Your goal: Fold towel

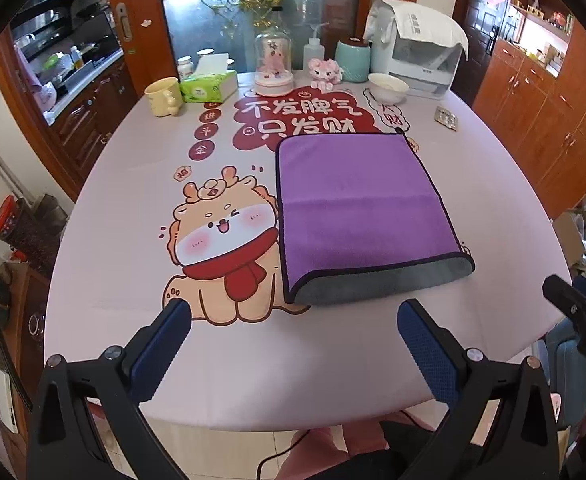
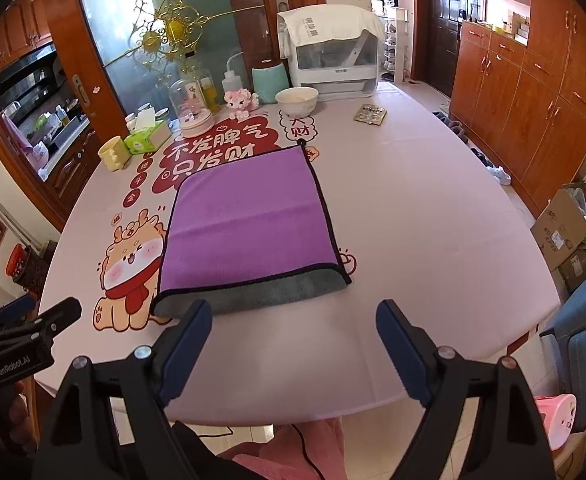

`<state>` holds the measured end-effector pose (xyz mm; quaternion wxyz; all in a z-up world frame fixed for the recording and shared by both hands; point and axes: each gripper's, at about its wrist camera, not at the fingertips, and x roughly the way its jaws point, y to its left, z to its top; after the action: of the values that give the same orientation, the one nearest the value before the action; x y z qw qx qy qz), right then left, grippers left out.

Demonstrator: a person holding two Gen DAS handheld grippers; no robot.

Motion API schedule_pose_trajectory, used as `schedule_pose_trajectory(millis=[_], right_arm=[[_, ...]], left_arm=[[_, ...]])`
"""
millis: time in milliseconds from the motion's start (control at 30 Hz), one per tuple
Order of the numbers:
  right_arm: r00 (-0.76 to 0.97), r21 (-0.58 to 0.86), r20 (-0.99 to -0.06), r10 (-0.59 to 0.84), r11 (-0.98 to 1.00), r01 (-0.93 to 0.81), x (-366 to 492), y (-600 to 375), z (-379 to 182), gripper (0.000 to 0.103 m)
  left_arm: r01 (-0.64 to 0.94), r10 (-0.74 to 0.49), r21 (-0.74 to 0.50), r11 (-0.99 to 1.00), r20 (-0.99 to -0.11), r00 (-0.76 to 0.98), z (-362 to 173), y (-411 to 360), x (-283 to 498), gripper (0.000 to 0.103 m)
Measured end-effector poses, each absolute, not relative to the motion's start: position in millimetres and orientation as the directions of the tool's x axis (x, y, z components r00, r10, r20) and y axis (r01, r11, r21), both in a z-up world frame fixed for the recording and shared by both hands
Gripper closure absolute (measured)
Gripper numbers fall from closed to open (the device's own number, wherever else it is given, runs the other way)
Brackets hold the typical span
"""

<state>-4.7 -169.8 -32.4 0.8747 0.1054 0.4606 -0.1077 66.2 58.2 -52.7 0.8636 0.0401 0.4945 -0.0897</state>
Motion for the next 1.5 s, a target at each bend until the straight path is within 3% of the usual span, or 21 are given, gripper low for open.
schedule_pose_trajectory(millis=[300,567,867,1500], right_arm=[[0.566,0.102,-0.822,-0.055,0.965,0.242,27,-190,-44,0.027],[0.555,0.097,-0.832,0.009,0.987,0.129,58,-210,-69,0.036],[0.531,0.063,-0.845,0.062,0.998,-0.016,84,-227,-108,0.039],[0.335,0.108,-0.931,0.144,0.986,-0.124,113,-249,-187,0.065]], left_arm=[[0.233,-0.157,-0.056,0.971,-0.883,0.442,-67,51,96,0.000],[0.271,-0.166,-0.058,0.961,-0.904,0.394,-94,41,130,0.000],[0.332,-0.185,-0.065,0.941,-0.921,0.344,-134,33,162,0.000],[0.336,-0.194,-0.130,0.933,-0.967,0.164,-207,27,188,0.019]])
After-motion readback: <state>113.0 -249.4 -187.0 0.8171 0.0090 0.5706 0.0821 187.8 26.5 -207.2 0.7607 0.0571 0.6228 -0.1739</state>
